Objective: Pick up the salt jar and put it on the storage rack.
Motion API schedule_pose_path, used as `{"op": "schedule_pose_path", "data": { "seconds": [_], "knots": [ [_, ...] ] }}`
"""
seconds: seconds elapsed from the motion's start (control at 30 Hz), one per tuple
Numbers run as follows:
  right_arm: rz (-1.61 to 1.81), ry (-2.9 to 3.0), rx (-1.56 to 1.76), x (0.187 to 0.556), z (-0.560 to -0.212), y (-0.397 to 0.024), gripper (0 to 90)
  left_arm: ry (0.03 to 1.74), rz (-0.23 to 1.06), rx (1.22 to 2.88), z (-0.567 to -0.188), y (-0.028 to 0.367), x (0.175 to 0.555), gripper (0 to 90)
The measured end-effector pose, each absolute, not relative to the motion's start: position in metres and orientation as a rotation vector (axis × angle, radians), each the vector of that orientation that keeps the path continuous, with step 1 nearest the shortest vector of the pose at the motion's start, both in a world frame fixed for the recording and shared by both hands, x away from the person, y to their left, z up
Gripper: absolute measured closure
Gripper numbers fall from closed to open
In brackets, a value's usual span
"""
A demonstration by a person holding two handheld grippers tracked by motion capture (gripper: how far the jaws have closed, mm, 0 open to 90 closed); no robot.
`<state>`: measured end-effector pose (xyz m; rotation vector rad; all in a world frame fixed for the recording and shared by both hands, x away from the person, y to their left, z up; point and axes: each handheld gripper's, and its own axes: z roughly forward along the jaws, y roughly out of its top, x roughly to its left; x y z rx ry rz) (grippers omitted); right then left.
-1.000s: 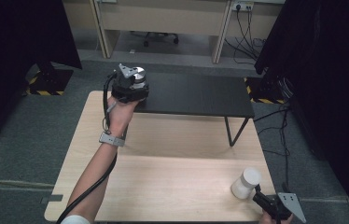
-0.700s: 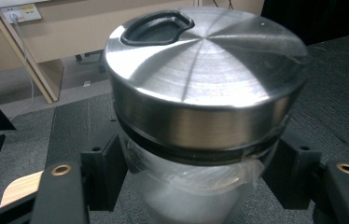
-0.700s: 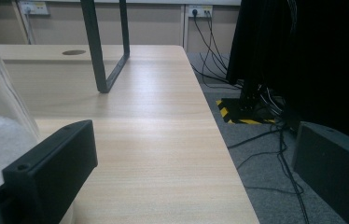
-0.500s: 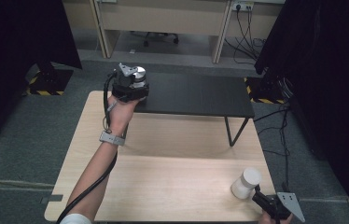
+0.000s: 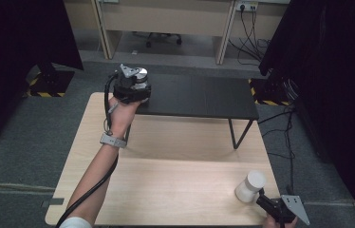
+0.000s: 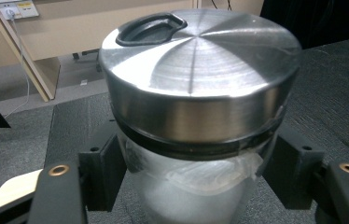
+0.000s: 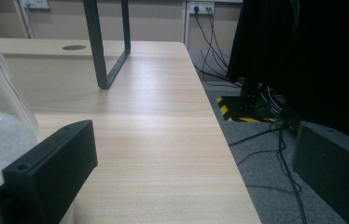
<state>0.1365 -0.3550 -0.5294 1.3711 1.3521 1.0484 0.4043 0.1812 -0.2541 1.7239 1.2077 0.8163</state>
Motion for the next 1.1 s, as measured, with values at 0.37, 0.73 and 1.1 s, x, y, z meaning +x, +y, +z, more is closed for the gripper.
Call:
{"op": "schedule_pose_path", "data": {
  "seconds": [0.37,0.73,1.1],
  "knots": [
    [1.053,1.346,1.374,0.136,-0.530,-0.354,0.2,1.197,0.827,1.713,-0.255,0.182,0.399,16.0],
    [1.076,1.336,1.387,0.136,-0.530,-0.357,0.2,1.185,0.764,1.715,-0.266,0.200,0.389,0.1],
    [1.084,1.337,1.385,0.135,-0.530,-0.358,0.2,1.194,0.768,1.711,-0.279,0.216,0.365,0.0]
  ]
}}
